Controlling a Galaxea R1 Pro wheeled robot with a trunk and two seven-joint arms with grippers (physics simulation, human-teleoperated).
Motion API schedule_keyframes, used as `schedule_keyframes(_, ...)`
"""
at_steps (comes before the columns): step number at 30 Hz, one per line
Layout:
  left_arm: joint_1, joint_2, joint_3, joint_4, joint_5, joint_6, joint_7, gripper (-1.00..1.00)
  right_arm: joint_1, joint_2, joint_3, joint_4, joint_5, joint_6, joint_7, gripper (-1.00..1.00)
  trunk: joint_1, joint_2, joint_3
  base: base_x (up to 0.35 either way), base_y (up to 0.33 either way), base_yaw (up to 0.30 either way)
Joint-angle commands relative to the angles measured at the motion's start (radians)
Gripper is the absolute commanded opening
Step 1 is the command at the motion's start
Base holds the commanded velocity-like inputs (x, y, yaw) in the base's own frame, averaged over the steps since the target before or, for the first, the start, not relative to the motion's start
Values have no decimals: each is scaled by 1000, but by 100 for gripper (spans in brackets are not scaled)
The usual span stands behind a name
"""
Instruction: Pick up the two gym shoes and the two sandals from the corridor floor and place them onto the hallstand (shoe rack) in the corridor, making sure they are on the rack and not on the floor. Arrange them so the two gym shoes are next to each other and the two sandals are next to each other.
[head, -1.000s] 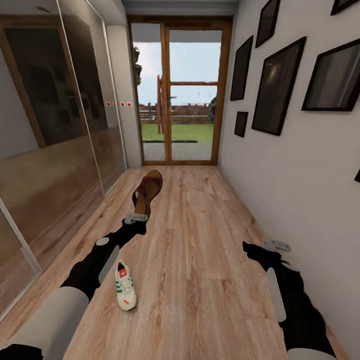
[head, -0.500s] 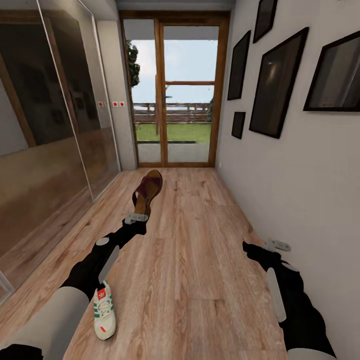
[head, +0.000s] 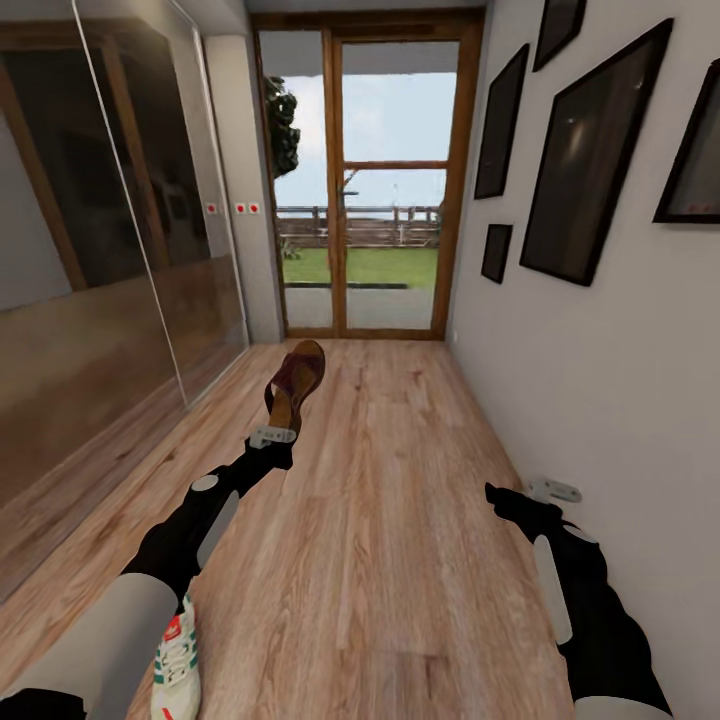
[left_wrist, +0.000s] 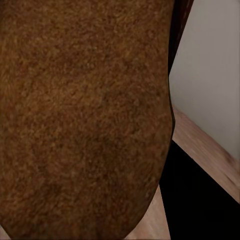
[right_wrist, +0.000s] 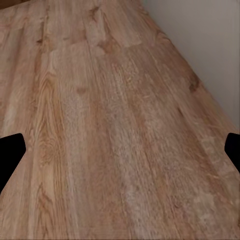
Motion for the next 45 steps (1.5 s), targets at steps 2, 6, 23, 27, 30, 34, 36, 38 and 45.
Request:
schedule_keyframes(2, -1, 1, -2, -1, 11, 7, 0, -100, 0, 0, -1, -1, -9, 4, -6, 100, 0, 0, -1, 339, -203, 73)
schedule_keyframes(6, -1, 1, -2, -1, 11, 7, 0, -100, 0, 0, -1, -1, -9, 4, -6, 100, 0, 0, -1, 339, -203, 29)
schedule_keyframes(23, -1, 1, -2, -1, 11, 7, 0, -100, 0, 0, -1, -1, -9, 4, -6, 100, 0, 0, -1, 339, -197, 47)
schedule_keyframes(27, -1, 1, -2, -1, 11, 7, 0, -100, 0, 0, 0, -1, -9, 4, -6, 100, 0, 0, -1, 341, -143, 271)
schedule_keyframes(30, -1, 1, -2, -1, 11, 7, 0, -100, 0, 1, 0, 0, -9, 4, -6, 100, 0, 0, -1, 346, -85, 288)
schedule_keyframes(34, -1, 1, -2, -1, 11, 7, 0, -100, 0, 1, 1, -1, -9, 4, -6, 100, 0, 0, -1, 348, -23, 290)
schedule_keyframes(36, -1, 1, -2, -1, 11, 7, 0, -100, 0, 1, 0, -1, -9, 4, -6, 100, 0, 0, -1, 349, -4, 291)
schedule_keyframes(38, -1, 1, -2, -1, 11, 7, 0, -100, 0, 1, 0, -1, -9, 4, -6, 100, 0, 0, -1, 348, -2, 291)
schedule_keyframes(45, -1, 1, -2, -1, 11, 6, 0, -100, 0, 1, 0, -1, -9, 4, -6, 100, 0, 0, -1, 348, 0, 280)
